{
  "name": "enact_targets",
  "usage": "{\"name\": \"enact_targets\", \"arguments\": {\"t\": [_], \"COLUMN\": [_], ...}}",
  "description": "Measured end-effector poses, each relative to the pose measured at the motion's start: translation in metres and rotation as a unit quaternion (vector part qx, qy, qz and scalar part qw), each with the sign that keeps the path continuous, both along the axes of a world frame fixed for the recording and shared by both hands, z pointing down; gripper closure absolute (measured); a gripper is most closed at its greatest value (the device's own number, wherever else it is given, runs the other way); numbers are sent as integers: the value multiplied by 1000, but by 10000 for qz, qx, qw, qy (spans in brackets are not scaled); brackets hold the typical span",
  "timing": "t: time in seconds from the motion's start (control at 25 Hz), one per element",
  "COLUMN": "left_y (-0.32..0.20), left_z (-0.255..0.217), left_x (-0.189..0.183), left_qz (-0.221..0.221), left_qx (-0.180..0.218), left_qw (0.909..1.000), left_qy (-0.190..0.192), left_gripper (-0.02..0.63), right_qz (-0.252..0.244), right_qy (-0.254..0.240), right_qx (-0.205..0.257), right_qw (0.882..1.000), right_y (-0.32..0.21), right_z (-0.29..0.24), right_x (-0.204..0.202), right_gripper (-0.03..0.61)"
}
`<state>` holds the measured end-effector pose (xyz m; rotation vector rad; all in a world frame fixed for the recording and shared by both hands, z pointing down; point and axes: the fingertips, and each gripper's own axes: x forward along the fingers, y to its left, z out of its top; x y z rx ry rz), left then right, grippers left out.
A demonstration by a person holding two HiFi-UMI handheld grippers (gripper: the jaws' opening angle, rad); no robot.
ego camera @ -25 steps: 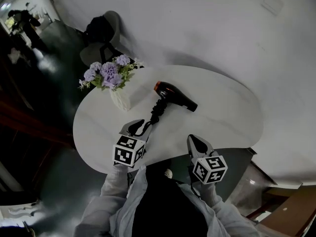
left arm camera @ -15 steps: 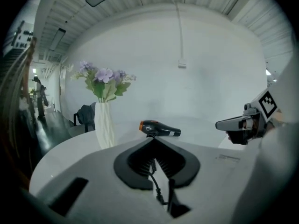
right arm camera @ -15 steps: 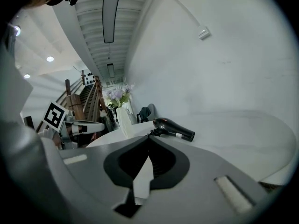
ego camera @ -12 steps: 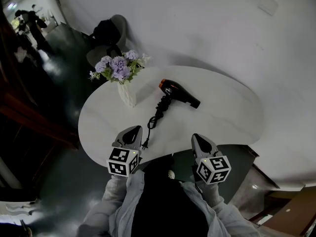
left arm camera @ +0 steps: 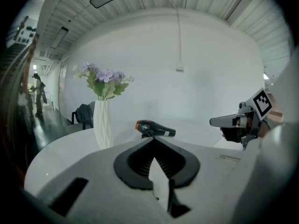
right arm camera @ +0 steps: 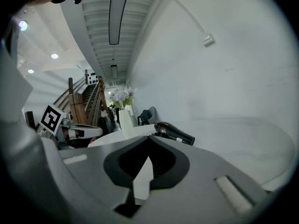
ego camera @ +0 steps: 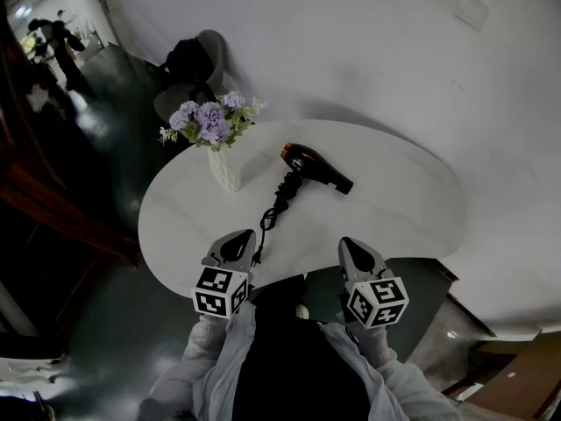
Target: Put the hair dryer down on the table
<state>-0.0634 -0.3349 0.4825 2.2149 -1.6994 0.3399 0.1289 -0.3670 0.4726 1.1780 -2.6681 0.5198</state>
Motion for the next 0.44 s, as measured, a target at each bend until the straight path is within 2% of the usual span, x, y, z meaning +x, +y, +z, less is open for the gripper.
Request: {"name": "enact_targets", "arguments": {"t": [0.44], "left_y": [2], "left_z": [1], "left_x": [12], "left_qz": [174], "left_qx": [-113], "left_qw": [9998], "left_qy": [82], "left_gripper": [606], "right_qz": [-30], "right_qy": [28], "right_qx": [-109], "right_qw": [9999], "right_y": [0], "right_z": [1], "right_x": [3], "right_gripper": [569]}}
